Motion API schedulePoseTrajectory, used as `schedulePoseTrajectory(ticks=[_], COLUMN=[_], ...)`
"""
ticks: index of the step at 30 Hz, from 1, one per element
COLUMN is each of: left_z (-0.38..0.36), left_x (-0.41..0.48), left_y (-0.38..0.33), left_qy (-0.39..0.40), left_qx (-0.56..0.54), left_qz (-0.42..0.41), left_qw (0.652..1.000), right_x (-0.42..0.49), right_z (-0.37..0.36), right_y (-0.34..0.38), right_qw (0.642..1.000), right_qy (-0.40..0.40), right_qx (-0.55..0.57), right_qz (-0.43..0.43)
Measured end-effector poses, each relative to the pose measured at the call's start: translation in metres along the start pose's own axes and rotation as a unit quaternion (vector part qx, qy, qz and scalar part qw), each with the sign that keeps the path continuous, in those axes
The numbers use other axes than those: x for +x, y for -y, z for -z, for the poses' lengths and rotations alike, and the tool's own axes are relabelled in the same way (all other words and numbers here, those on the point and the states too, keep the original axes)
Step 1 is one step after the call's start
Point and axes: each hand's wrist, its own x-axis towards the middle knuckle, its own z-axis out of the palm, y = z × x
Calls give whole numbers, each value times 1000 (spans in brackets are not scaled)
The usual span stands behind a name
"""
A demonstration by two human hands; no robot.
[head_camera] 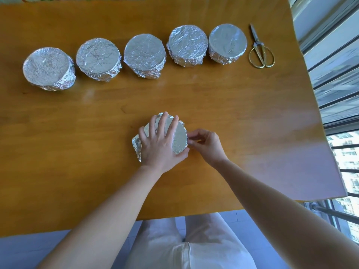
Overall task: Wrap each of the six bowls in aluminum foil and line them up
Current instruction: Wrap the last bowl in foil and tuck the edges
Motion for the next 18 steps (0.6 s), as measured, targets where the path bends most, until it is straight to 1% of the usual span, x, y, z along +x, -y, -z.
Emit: schedulePoseTrajectory(ticks=[5, 9, 16, 18], left_z=[0, 0, 2, 2], left_x=[-1, -1, -2, -2], left_y=[5, 8, 10, 10], left_qy=[-3, -1, 1, 2], left_qx=[7, 8, 9, 8], left_qz=[-33, -53, -68, -68], left_qw=[999, 999, 998, 998], right_x=[-1, 2, 4, 1], right_z=[0, 2, 2, 1], right_y=[0, 0, -3, 0], right_qw=[993, 991, 996, 995], right_qy=[42, 69, 54, 44], right_qx=[100, 93, 39, 61], right_qz=[-48, -65, -58, -62])
